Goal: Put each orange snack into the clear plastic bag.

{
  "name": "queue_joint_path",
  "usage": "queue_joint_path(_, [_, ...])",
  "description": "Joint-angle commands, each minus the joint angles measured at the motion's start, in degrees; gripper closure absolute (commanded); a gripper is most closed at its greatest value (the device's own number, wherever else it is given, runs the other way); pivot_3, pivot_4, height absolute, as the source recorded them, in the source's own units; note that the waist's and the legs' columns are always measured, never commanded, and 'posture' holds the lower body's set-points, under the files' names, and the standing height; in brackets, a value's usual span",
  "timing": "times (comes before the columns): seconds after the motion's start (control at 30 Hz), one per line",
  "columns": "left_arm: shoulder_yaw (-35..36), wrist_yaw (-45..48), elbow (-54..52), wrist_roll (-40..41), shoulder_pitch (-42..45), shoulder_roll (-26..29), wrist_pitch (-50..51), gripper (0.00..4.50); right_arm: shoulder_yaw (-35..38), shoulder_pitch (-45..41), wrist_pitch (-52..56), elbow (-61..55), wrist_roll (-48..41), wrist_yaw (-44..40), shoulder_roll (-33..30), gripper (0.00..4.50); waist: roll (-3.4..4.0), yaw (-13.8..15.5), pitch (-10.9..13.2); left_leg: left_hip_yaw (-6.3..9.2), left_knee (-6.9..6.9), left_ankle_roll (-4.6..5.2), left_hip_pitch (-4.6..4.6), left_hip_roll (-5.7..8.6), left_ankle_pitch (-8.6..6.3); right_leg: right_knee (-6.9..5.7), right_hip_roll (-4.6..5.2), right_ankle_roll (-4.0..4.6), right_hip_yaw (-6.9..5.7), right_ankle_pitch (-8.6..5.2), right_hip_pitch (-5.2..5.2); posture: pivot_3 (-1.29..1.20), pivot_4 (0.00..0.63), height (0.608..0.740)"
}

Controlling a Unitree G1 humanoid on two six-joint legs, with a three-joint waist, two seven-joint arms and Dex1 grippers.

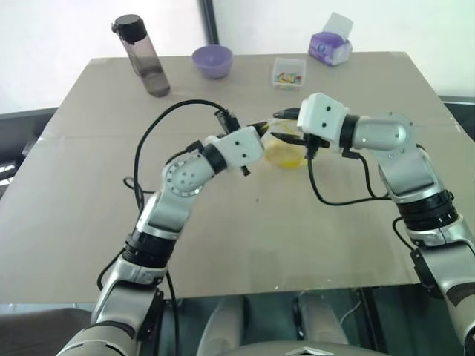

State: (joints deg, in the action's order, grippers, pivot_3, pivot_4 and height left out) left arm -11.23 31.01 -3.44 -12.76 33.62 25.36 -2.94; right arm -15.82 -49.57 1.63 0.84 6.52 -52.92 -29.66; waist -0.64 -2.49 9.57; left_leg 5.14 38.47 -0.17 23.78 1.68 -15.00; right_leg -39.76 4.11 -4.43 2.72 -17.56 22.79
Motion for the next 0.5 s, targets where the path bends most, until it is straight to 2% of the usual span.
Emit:
queue_joint_path(0.03, [0.4,-0.3,-2.5,0.1,0.3,-0.1,-0.6,4.50,0.9,-1.0,-1.0,-1.2,0.2,0.8,-0.2,2.94,0.00,0.0,0.0,0.00,0.02,0.00,0.00,0.00,0.00,-0.01,0.00,0.00,0.00,0.00,0.00,0.00,0.150,0.740])
queue_joint_path(0.13, [0.1,-0.2,-2.6,0.0,0.4,-0.3,-0.4,4.50,0.8,-0.8,-0.9,-1.4,0.2,0.9,0.0,2.94,0.00,0.0,0.0,-0.01,0.05,0.00,0.00,0.00,0.00,-0.03,0.00,0.00,0.01,0.00,0.00,0.00,0.150,0.740])
queue_joint_path(0.23, [0.0,-0.3,-2.5,0.0,0.6,-0.5,-0.4,4.50,0.8,-0.8,-1.0,-1.3,0.3,1.0,0.0,3.74,0.00,0.0,0.0,-0.01,0.05,0.00,0.00,0.00,0.00,-0.04,0.00,0.00,0.01,0.00,0.00,0.00,0.150,0.740])
queue_joint_path(0.3, [0.1,-0.3,-2.6,0.0,0.5,-0.6,-0.3,4.50,0.7,-0.5,-0.8,-1.6,0.1,1.0,0.1,4.43,0.00,0.0,0.0,-0.01,0.05,0.00,0.00,0.00,0.01,-0.04,0.00,0.00,0.01,0.00,0.00,0.00,0.150,0.740])
queue_joint_path(0.5, [-0.1,-0.3,-2.3,0.0,0.6,-0.8,-0.6,4.50,0.7,-0.4,-0.8,-1.4,0.5,1.4,0.0,4.43,0.00,0.0,0.0,-0.01,0.06,-0.01,0.00,0.00,0.01,-0.04,0.00,0.00,0.02,0.00,0.00,0.00,0.150,0.740])
